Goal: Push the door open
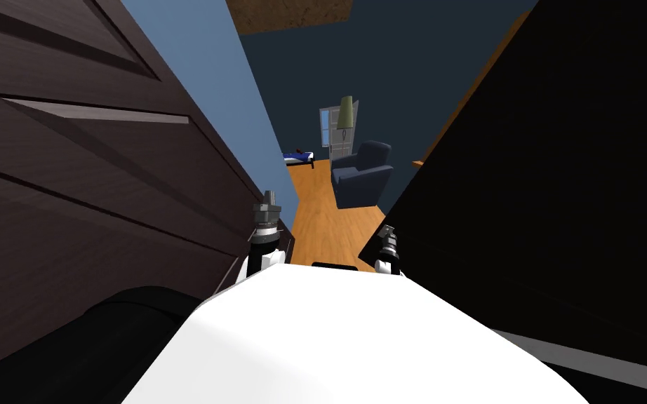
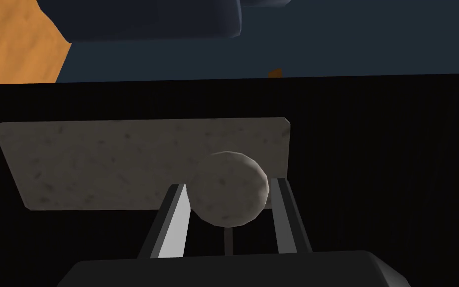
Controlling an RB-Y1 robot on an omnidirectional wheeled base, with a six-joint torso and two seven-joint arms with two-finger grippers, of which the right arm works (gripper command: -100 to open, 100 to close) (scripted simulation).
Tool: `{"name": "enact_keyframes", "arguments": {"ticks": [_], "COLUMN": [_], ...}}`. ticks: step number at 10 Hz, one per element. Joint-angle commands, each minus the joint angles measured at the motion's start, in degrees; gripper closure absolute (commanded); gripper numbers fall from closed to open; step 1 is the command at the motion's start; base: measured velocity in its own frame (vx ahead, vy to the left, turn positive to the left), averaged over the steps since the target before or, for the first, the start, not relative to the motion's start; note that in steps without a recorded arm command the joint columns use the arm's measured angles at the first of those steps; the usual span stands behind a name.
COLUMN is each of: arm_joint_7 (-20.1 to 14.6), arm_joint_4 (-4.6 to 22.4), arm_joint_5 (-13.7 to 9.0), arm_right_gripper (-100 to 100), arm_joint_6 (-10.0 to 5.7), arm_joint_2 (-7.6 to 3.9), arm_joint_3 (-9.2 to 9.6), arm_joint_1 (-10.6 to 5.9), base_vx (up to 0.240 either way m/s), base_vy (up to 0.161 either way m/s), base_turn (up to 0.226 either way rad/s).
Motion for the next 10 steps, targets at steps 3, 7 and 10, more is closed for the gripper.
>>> {"name": "enact_keyframes", "arguments": {"ticks": [3, 7, 10], "arm_joint_7": [0.47, 0.76, 0.95], "arm_joint_4": [-0.66, -0.13, -0.48], "arm_joint_5": [-1.72, -2.55, -2.94], "arm_right_gripper": [100, -100, -100], "arm_joint_6": [0.4, 0.82, 1.11], "arm_joint_2": [-1.17, -0.79, -0.16], "arm_joint_3": [-3.04, -4.04, -4.38], "arm_joint_1": [0.41, -0.08, -0.15], "base_vx": [0.203, 0.072, -0.143], "base_vy": [0.007, 0.048, 0.15], "base_turn": [-0.069, -0.074, -0.038]}}
